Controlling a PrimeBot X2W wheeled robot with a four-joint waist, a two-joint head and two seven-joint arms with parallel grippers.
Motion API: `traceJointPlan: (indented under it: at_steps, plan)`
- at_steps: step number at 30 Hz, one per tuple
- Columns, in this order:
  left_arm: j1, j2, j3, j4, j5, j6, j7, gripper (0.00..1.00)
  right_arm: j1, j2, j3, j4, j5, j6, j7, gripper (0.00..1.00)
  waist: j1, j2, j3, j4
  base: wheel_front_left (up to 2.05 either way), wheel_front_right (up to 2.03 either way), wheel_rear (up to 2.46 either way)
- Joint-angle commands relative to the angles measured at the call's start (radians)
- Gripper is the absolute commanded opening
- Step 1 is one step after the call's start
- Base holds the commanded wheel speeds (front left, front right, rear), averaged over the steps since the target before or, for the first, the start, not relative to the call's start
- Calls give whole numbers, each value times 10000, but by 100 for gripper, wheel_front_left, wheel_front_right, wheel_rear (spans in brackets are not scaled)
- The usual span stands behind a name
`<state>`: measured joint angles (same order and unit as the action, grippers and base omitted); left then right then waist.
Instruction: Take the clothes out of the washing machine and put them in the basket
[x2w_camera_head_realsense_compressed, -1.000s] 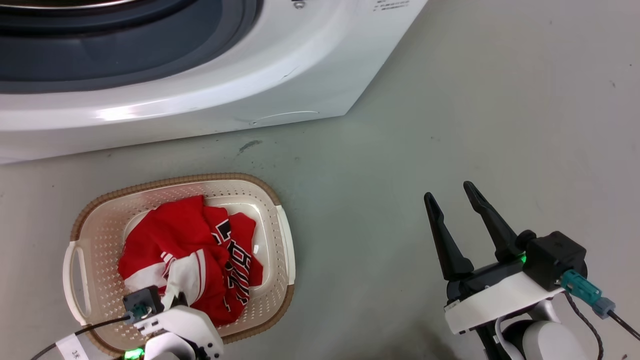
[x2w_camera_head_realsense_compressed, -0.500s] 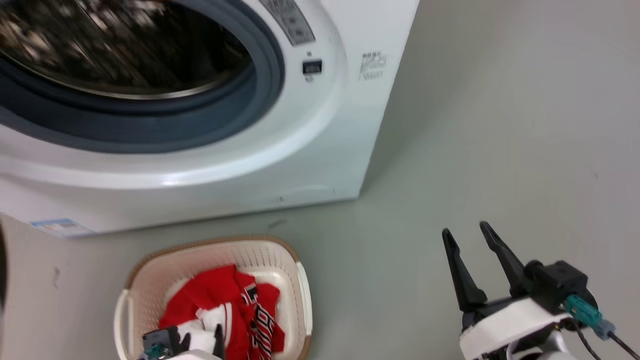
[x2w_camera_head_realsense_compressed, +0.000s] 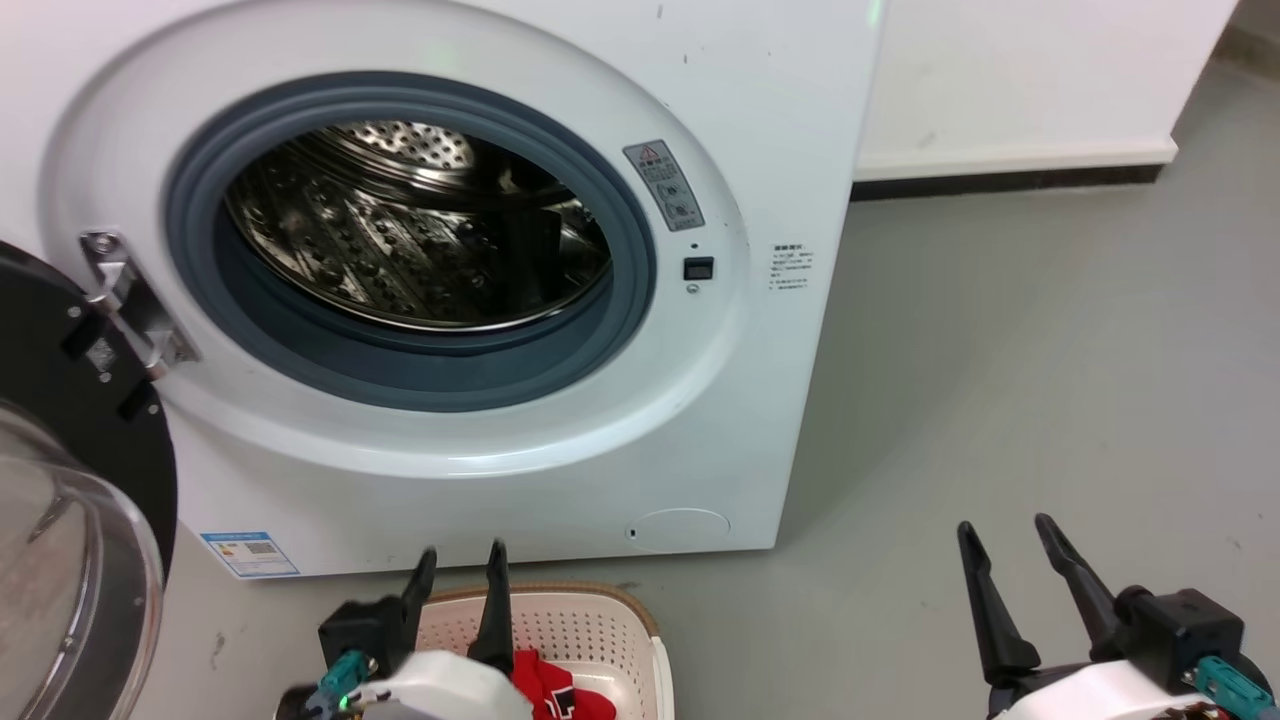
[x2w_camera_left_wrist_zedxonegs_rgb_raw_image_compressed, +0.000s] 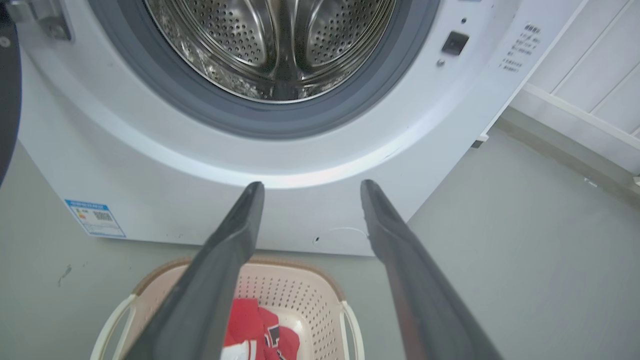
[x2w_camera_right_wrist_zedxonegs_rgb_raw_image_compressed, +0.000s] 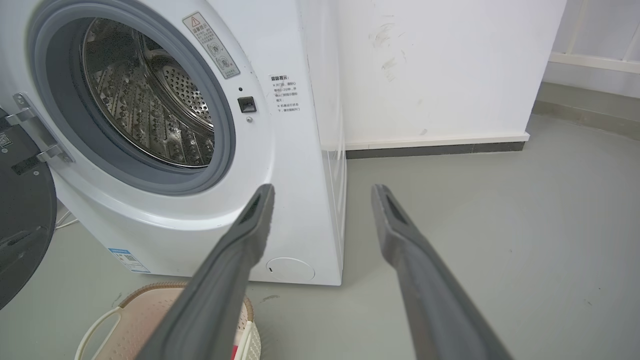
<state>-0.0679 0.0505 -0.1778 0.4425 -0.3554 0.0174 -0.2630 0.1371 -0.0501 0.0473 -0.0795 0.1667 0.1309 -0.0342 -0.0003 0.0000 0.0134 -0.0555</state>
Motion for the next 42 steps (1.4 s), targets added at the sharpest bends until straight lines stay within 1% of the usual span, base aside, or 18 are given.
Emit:
traceJointPlan:
  at_steps: [1,3,5,9,15,19,22,41,42]
  plan:
    - [51,-3,-1,-398,121,74,-24,100,143,-2,-72,-114,-75,-3,16,100,3,0,-205,184,0,0,0]
    - [44,0,-2,-1144,399,137,-24,100,235,0,-235,-224,-119,-3,43,100,3,0,-269,257,0,0,0]
    - [41,-1,7,-1809,741,183,-24,100,288,0,-382,-337,-410,-3,12,100,3,0,-314,326,0,0,0]
    - [205,59,83,-2886,1466,199,-23,100,369,-2,-555,-497,-614,-5,-83,100,3,0,-423,404,0,0,0]
    - [757,490,132,-3764,2264,293,-25,100,579,0,-774,-623,-746,-3,-249,100,3,0,-622,562,0,0,0]
    - [1245,734,239,-3814,2414,397,-25,100,717,0,-720,-706,-806,-3,-271,100,3,0,-751,640,0,0,0]
    - [1501,810,365,-3756,2328,462,-25,100,791,0,-540,-718,-796,-3,-258,100,3,0,-804,675,0,0,0]
    - [1368,776,337,-3456,2041,474,-25,100,657,0,-393,-487,-582,-3,-234,100,3,0,-750,820,0,0,0]
    - [1456,769,330,-3459,2075,451,0,0,713,0,-395,-497,-617,0,-253,0,3,0,-749,821,0,0,0]
